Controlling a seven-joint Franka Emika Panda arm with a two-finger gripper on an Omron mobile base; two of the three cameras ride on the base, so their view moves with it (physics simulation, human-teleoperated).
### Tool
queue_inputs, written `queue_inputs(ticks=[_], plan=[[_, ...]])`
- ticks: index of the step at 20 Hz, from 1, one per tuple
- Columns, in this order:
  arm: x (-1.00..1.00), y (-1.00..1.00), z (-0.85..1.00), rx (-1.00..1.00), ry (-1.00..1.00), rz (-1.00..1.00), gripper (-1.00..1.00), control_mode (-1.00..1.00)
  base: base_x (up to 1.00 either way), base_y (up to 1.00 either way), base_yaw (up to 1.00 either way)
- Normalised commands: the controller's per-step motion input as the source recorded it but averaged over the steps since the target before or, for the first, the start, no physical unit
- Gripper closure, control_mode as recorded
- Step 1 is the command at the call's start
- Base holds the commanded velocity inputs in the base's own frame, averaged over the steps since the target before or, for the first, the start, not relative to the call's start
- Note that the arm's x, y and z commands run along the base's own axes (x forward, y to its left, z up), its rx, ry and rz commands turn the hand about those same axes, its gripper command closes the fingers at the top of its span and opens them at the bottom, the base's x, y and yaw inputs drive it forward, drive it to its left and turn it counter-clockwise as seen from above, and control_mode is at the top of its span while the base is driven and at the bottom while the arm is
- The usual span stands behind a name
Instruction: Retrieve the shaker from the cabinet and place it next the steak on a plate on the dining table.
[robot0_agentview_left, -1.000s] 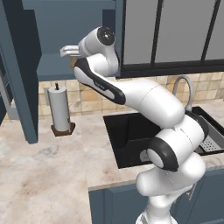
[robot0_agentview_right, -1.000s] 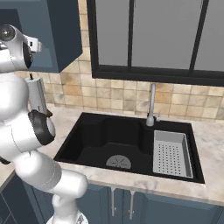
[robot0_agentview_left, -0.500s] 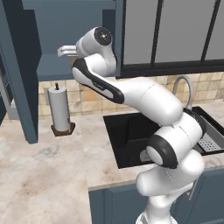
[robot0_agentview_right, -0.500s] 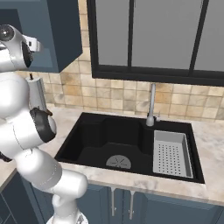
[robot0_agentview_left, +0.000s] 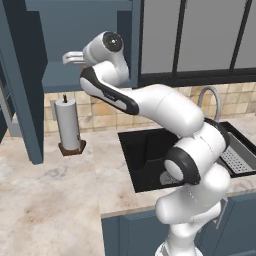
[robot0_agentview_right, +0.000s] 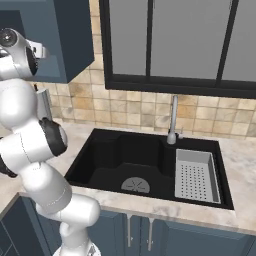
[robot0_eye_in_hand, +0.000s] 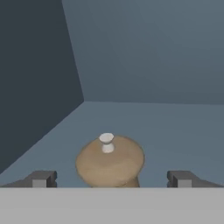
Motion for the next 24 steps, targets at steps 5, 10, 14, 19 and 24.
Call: queue_inputs(ticks=[5, 10, 14, 19, 24], plan=[[0.2, 0.02, 0.0, 0.0, 0.0, 0.0, -1.0, -1.0, 0.0, 0.0, 0.0], [0.02, 0.01, 0.0, 0.0, 0.0, 0.0, 1.0, -1.0, 0.0, 0.0, 0.0], [0.0, 0.0, 0.0, 0.0, 0.0, 0.0, 1.0, -1.0, 0.0, 0.0, 0.0], [-0.02, 0.04, 0.0, 0.0, 0.0, 0.0, 1.0, -1.0, 0.0, 0.0, 0.0], [-0.74, -0.16, 0.1, 0.0, -0.24, 0.0, 1.0, -1.0, 0.0, 0.0, 0.0]])
